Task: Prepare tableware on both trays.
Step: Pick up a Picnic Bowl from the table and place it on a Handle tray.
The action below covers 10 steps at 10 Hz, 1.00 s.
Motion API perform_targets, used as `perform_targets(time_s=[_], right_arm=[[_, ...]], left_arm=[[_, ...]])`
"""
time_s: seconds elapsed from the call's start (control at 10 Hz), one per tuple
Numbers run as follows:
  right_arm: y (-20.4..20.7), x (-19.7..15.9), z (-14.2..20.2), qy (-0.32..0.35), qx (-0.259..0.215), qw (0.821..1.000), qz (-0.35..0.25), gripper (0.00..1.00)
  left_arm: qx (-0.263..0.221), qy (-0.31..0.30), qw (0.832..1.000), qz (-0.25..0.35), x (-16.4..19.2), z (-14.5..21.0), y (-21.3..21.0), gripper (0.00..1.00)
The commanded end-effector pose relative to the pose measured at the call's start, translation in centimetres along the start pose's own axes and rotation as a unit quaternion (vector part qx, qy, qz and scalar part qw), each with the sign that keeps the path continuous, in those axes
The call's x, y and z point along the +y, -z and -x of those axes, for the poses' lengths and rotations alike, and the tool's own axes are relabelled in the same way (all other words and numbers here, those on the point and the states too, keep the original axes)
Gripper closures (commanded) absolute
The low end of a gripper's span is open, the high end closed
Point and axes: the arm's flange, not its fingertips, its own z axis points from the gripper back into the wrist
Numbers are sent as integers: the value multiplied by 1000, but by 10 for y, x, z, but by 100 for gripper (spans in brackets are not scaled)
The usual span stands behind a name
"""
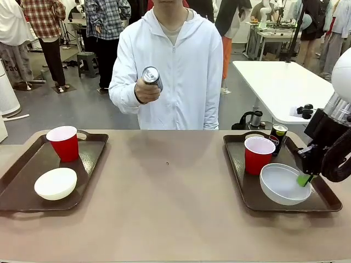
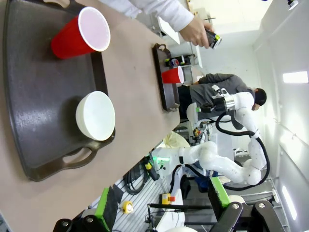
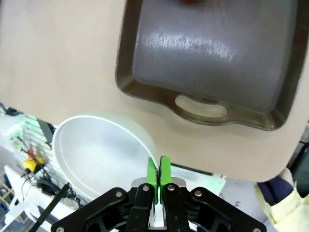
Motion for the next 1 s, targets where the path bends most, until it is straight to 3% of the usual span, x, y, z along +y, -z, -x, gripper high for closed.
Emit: perform_targets(time_s=[0.0,0.5,0.9], right_arm=[[22,-5,-12,41,-22,999,20,100],[53,-17,-56,124,-60,990,27,100],[42,-17,-55,106,-54,993,25,100]], left_arm=[[-3,4,1000,3,-2,2,0,0],[-3,4,1000,3,-2,2,0,0],[-3,4,1000,3,-2,2,0,0]])
